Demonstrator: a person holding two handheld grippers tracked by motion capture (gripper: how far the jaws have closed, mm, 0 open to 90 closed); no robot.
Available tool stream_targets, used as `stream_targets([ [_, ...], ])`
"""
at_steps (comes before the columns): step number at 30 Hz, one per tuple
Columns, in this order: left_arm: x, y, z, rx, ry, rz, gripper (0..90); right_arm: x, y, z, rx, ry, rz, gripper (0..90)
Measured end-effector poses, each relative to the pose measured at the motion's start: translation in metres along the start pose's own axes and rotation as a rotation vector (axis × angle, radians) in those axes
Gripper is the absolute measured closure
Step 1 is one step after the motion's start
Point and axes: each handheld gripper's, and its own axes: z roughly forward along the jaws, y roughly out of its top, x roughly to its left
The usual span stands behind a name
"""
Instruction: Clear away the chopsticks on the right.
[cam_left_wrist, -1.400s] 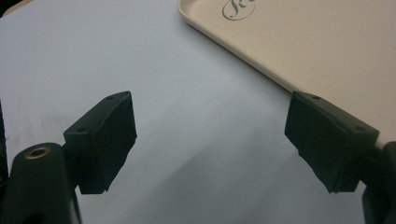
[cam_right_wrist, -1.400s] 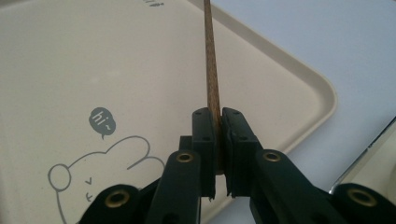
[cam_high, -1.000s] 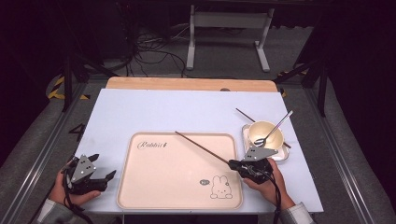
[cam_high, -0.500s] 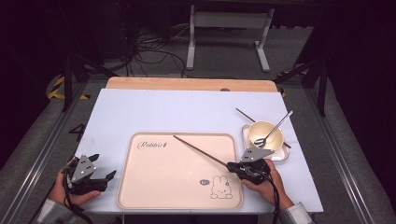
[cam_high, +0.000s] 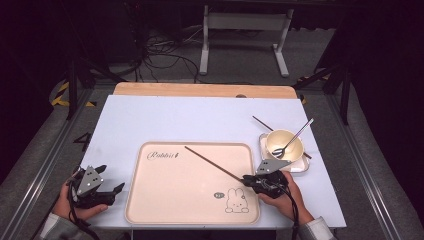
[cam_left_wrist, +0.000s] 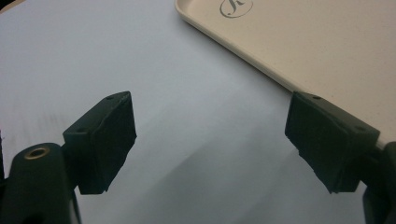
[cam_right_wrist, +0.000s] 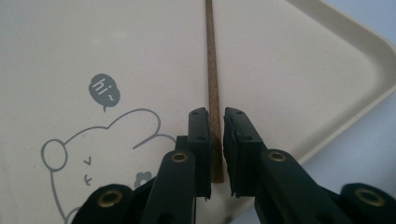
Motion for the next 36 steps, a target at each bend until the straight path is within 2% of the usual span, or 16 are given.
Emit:
stream_targets([
  [6, 0.000, 0.000, 0.000, -0.001, -0.001, 0.000, 17.2, 0.000, 0.000, -0.001, -0.001, -0.005, -0.003, 78.9],
  [22, 0.000, 0.000, 0.000, 0.002, -0.004, 0.000, 17.2, 0.004, 0.007, -0.017, -0.072, -0.063, -0.045, 72.1],
  [29, 0.000, 0.000, 0.000, 0.005, -0.007, 0.000, 17.1, 0.005, 0.012, -0.033, -0.127, -0.100, -0.055, 69.0],
  [36, 0.000, 0.000, 0.001, 0.005, -0.009, -0.002, 17.1, 0.000, 0.015, -0.057, -0.204, -0.166, -0.053, 66.3],
])
